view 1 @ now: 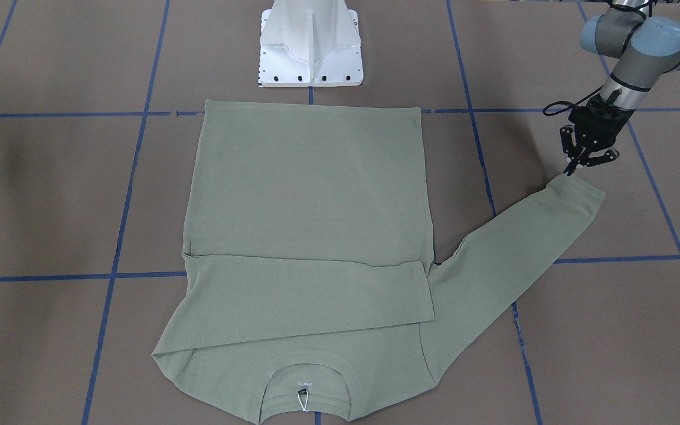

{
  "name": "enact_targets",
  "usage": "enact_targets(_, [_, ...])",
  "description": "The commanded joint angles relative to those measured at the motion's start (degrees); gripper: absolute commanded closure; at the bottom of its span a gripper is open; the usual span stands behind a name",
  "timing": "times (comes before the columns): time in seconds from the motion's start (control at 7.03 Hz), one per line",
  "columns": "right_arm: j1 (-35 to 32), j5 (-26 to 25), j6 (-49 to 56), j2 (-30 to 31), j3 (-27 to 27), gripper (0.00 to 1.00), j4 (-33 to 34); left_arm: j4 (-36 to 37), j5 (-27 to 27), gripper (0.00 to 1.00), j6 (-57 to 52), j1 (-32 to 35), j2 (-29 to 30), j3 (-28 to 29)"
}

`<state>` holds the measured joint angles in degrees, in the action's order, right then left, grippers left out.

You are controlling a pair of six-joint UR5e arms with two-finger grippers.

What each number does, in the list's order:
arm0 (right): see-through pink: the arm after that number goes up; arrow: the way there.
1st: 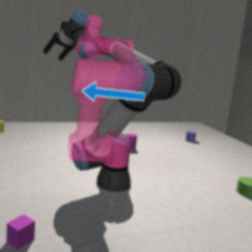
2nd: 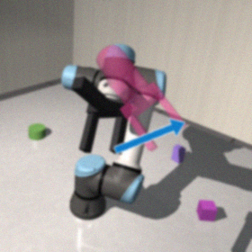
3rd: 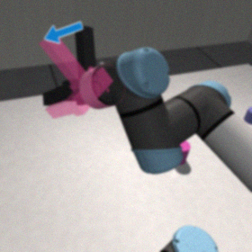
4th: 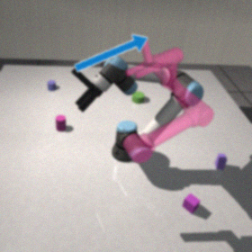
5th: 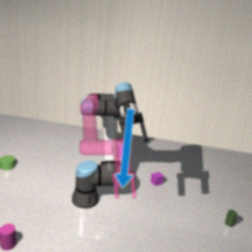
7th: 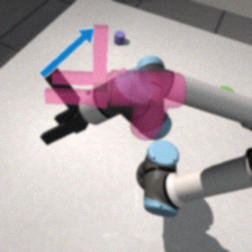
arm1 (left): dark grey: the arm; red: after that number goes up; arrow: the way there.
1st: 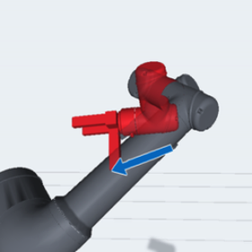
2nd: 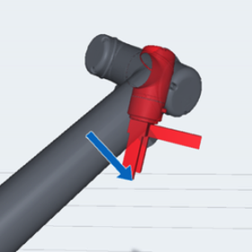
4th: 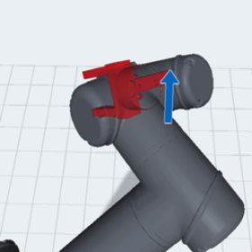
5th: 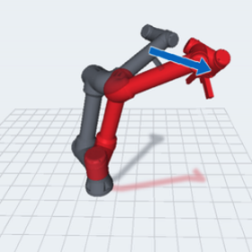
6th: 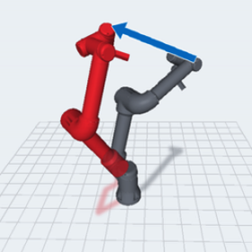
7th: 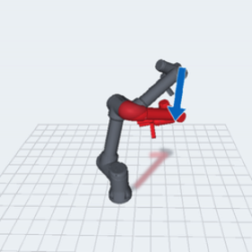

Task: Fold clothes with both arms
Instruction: 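Grasp the other sleeve cuff with the left gripper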

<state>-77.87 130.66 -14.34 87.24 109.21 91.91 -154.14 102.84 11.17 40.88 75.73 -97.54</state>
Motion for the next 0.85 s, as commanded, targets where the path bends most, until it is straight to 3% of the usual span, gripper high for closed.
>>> enact_targets(0.0, [-0.52, -0.14, 0.1, 1.44, 0.03, 0.0, -0.07, 3.11, -0.18, 1.0, 0.16, 4.17, 8.24, -1.25])
enact_targets(0.28, [-0.53, -0.06, -0.07, 1.53, 0.12, 0.0, 0.02, 7.35, -0.27, 1.0, 4.43, 8.85, 18.97, -0.9])
enact_targets(0.43, [-0.53, -0.06, -0.07, 1.53, 0.12, 0.0, -0.07, 14.58, -0.27, 1.0, 10.56, 9.04, 26.15, -0.98])
enact_targets(0.71, [-0.62, -0.06, -0.16, 1.35, 0.04, 0.0, -0.07, 37.24, -0.53, 1.0, 20.23, 8.78, 46.26, -0.46])
